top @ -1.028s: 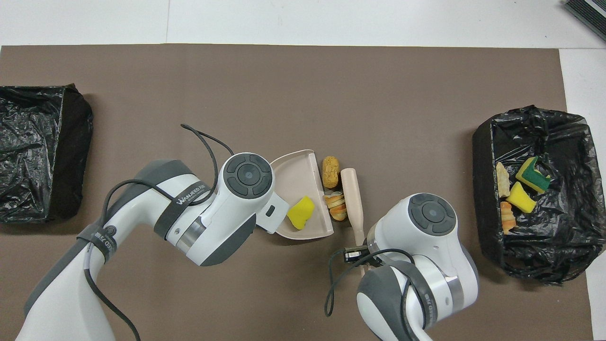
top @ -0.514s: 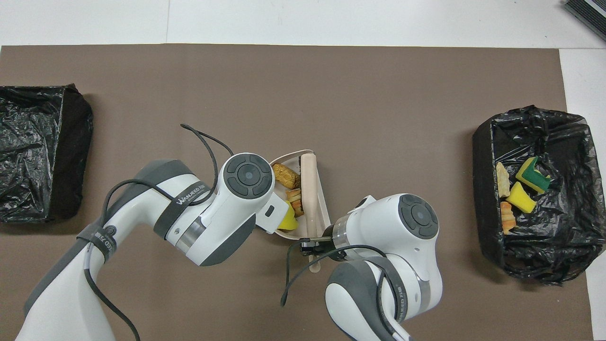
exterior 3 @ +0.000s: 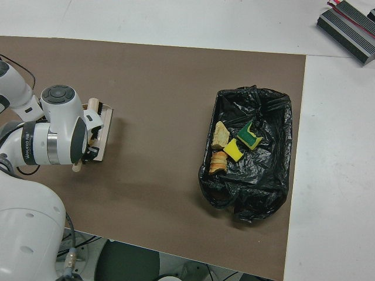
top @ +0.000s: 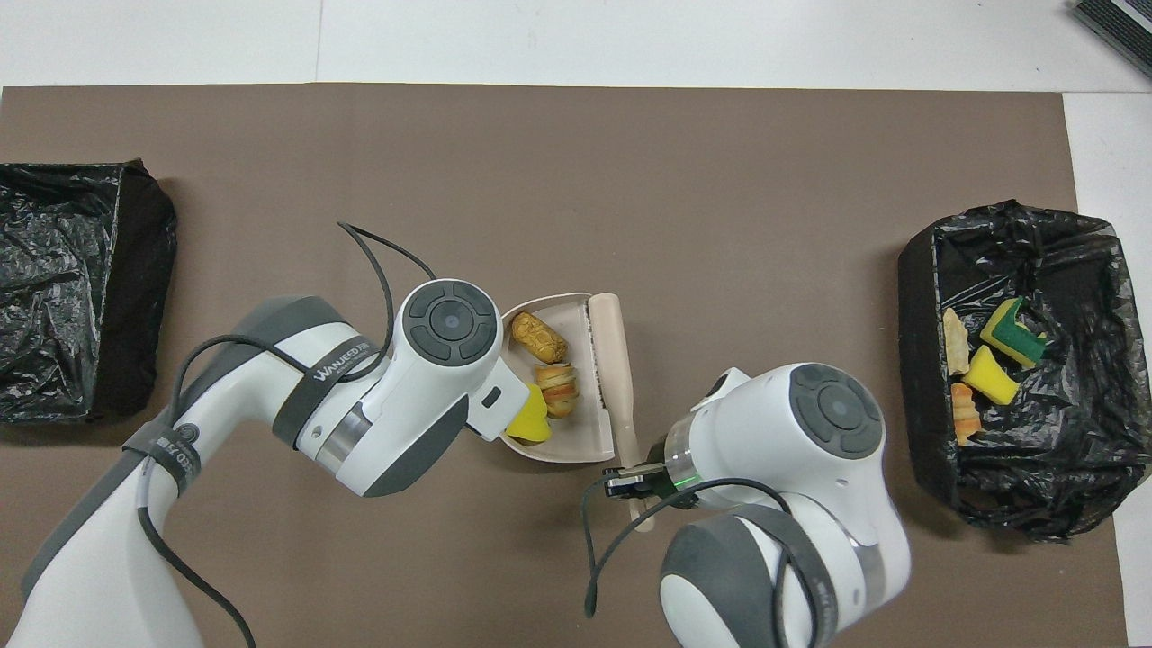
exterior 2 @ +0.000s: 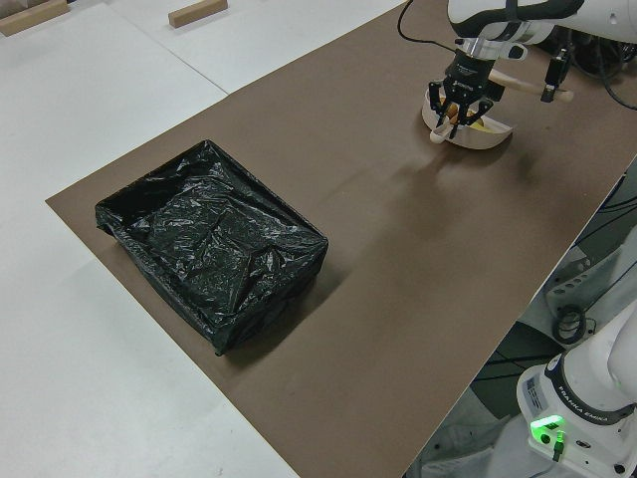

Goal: Sweep and dump trash in bin
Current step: 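Carry the loaded dustpan with the left gripper to the bin near it, then tip the dustpan with the left gripper while the right gripper drops the brush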

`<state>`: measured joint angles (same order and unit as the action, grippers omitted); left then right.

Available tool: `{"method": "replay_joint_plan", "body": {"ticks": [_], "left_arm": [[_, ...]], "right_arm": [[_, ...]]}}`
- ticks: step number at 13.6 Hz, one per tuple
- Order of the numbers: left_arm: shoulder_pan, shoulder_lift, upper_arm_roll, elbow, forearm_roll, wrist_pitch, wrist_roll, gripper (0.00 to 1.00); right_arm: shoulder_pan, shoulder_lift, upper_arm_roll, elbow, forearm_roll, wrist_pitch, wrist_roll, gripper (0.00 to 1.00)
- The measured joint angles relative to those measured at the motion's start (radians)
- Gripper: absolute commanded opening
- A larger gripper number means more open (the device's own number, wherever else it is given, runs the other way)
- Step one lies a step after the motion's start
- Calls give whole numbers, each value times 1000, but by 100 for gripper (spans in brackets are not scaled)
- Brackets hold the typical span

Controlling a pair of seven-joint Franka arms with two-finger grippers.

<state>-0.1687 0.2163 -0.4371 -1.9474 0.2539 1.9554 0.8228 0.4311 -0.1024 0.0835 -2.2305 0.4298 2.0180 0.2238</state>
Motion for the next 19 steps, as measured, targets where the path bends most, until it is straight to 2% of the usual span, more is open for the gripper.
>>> {"method": "replay_joint_plan", "body": {"ticks": [4, 6, 8, 12, 16, 19], "left_arm": [[7, -88, 106, 1, 2, -2, 160, 0], [9, -132, 159, 0, -5, -7, 220, 0], [18, -159, 226, 0, -27, -7, 306, 0], [32, -183, 424, 10, -79, -5, 523, 0], [34, -192, 610, 85, -89, -8, 668, 0], [34, -193, 756, 167, -167, -38, 743, 0]], "right_arm": [[-46, -82, -2, 12, -49, -181, 91, 0], [-36, -85, 4, 11, -46, -207, 173, 0], [18, -67, 8, 4, -29, -155, 240, 0], [159, -2, 17, -9, 30, 2, 330, 0], [222, 35, 16, -53, 76, 139, 330, 0], [280, 109, 17, -71, 79, 230, 331, 0]]}}
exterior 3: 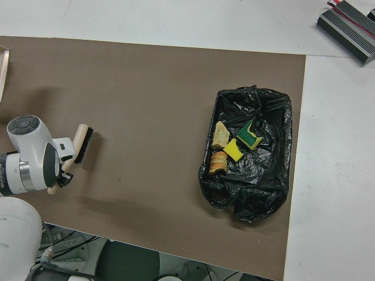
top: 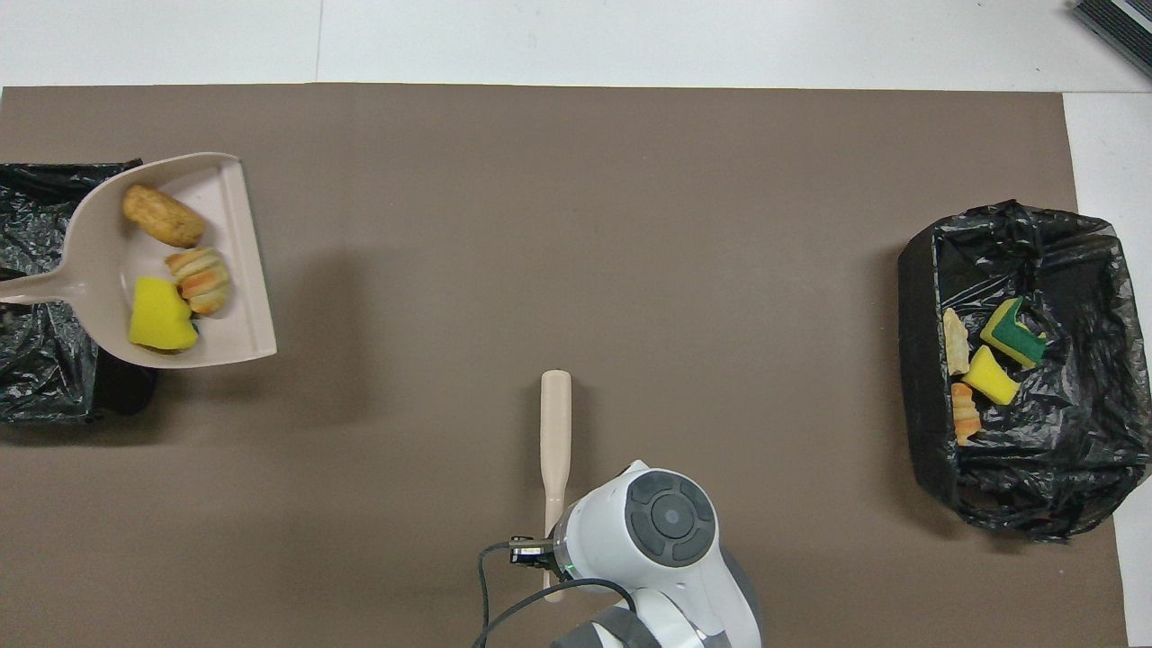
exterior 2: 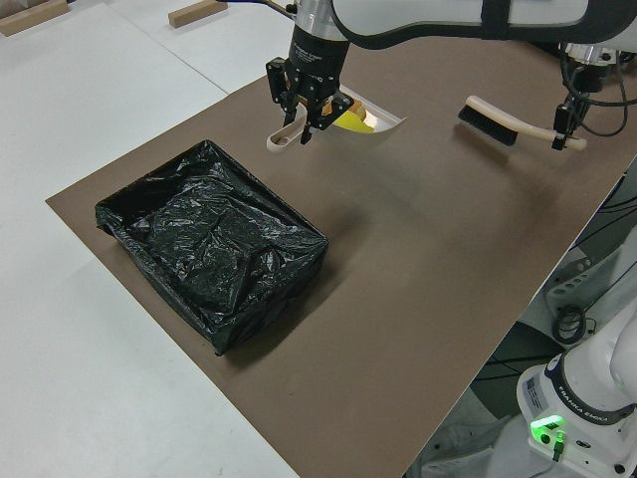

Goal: Sweep and dump trash in bin
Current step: 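Tip the dustpan with the left gripper while the right gripper drops the brush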

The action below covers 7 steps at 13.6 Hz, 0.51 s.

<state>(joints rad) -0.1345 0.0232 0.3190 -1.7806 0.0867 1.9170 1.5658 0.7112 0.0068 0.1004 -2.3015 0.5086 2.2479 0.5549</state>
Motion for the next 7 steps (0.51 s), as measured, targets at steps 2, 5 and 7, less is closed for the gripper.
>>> {"method": "replay_joint_plan", "body": {"ticks": [2, 5, 7], "left_arm": [[9, 8, 102, 32, -25, 2, 132, 0], [94, 81, 135, 147, -28, 4, 292, 0], [156, 164, 134, 246, -28, 17, 348, 0]], "right_arm": [[12, 17, 0, 0, 0, 10, 0, 0], [12, 16, -1, 1, 0, 8, 0, 10], [12, 16, -2, 1, 0, 7, 0, 60]]}}
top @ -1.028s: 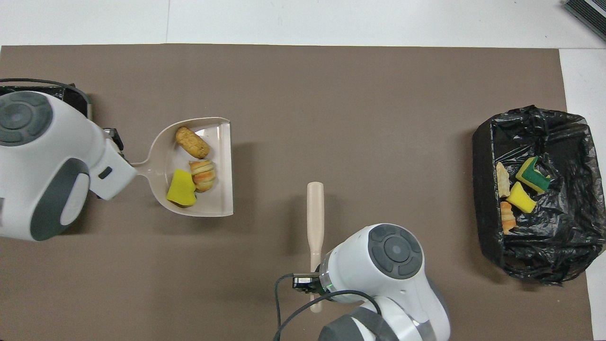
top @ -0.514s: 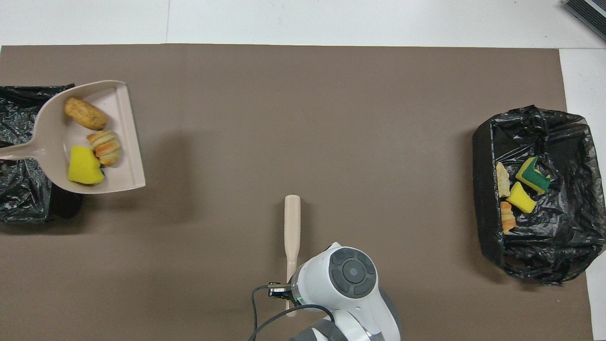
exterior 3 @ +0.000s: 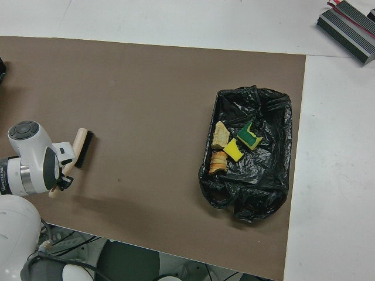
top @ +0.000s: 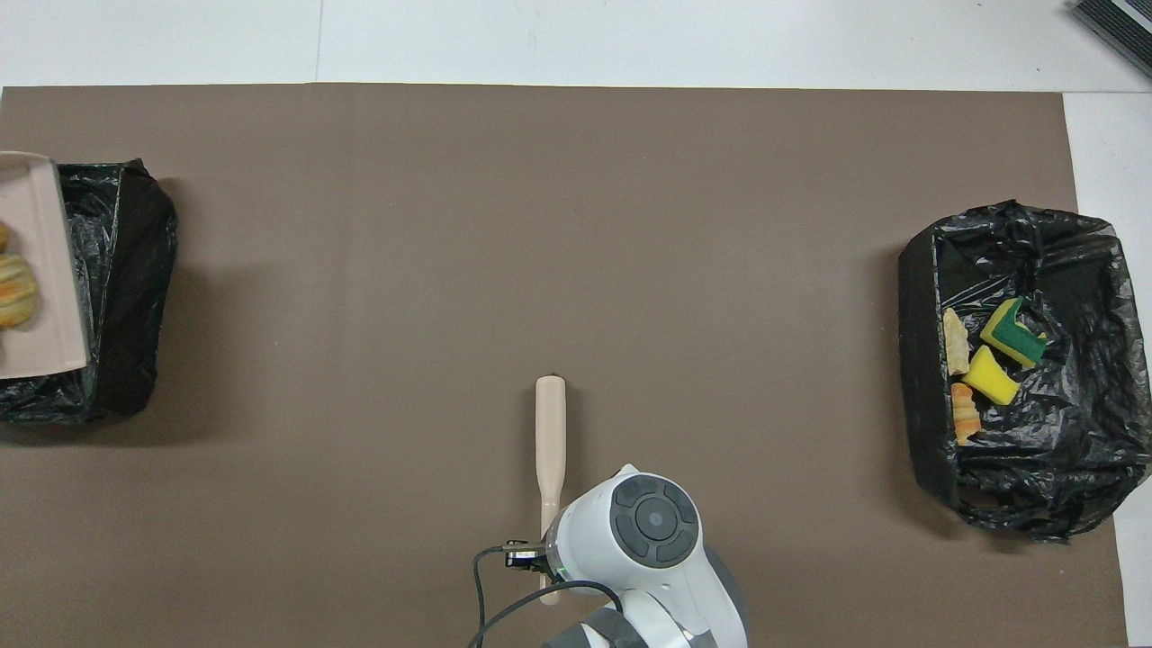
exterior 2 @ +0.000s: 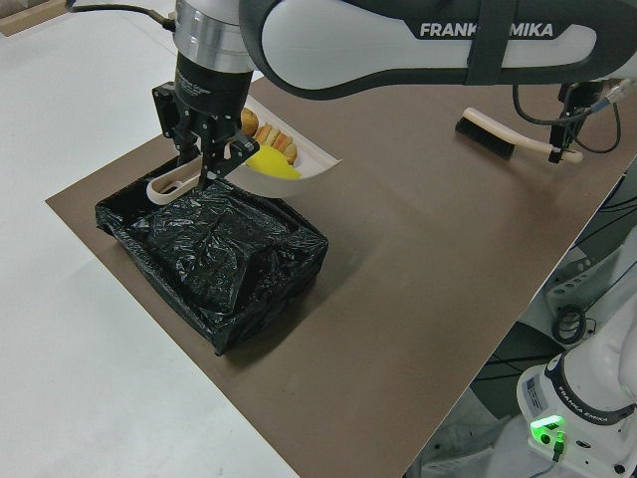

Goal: Sweep and dump trash in bin

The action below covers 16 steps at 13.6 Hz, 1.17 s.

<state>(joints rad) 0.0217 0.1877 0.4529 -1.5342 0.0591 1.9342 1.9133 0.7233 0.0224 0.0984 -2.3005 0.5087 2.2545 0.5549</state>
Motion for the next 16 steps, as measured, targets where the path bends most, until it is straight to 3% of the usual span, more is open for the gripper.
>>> {"method": "replay_joint_plan", "body": {"ticks": [1, 3, 6, 11, 16], "left_arm": [[28, 47, -1, 44, 1, 28, 22, 0], [58, 119, -2, 94, 58, 112, 37, 0], [59, 170, -13, 115, 185, 154, 20, 0], [32, 184, -46, 108, 425, 129, -147, 0], [11, 181, -49, 112, 561, 56, -200, 0]], "right_arm": [[0, 0, -1, 0, 0, -1, 0, 100], [-2, 0, -3, 0, -3, -6, 0, 100], [-53, -1, -7, 20, -30, -6, -20, 100], [-142, -29, -11, 53, -124, -19, -52, 100], [-298, -47, -16, 122, -294, -106, -52, 100]]}}
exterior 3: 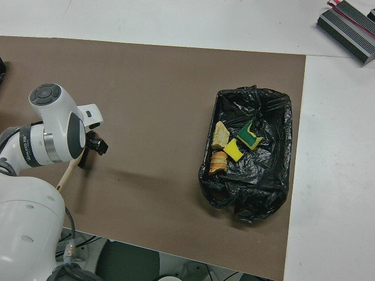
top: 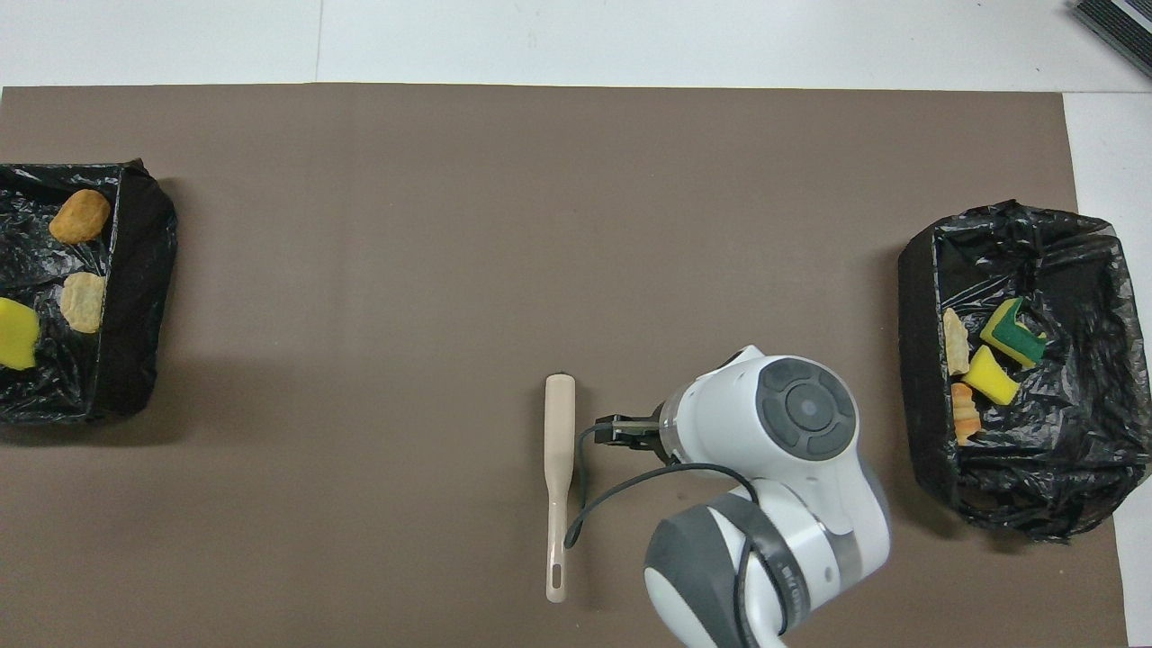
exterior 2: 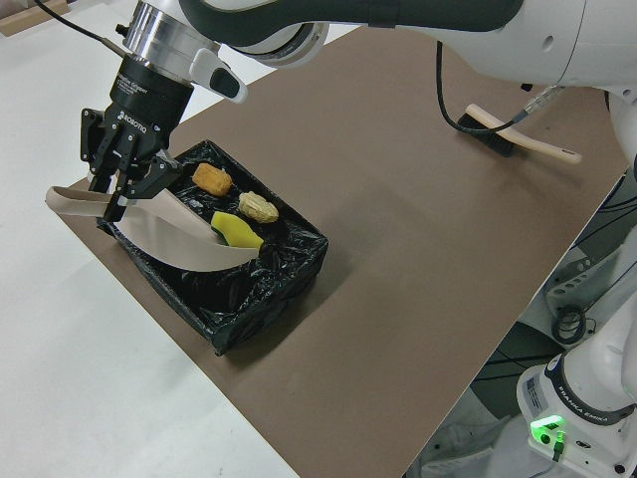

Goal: Sweep and dump trash in bin

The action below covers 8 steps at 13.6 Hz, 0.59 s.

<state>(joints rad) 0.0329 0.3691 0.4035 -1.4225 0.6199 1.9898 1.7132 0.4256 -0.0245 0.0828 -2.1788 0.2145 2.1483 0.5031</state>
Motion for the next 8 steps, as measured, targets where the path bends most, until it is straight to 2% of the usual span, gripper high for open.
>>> {"method": "replay_joint_plan", "body": {"ticks": [2, 5, 6, 8], "left_arm": [[-3, -11, -5, 5, 37, -18, -5, 0], [-4, -59, -28, 6, 71, -69, -6, 0], [-4, -77, -44, 6, 76, -89, -6, 0], [-6, -109, -100, 6, 79, -149, -6, 0]], "right_arm": [[-78, -5, -2, 65, -88, -110, 0, 100], [-203, -27, -6, 194, -123, -270, -57, 100], [-240, -38, -19, 237, -124, -312, -101, 100], [-263, -52, -96, 305, -127, -351, -166, 100]]}}
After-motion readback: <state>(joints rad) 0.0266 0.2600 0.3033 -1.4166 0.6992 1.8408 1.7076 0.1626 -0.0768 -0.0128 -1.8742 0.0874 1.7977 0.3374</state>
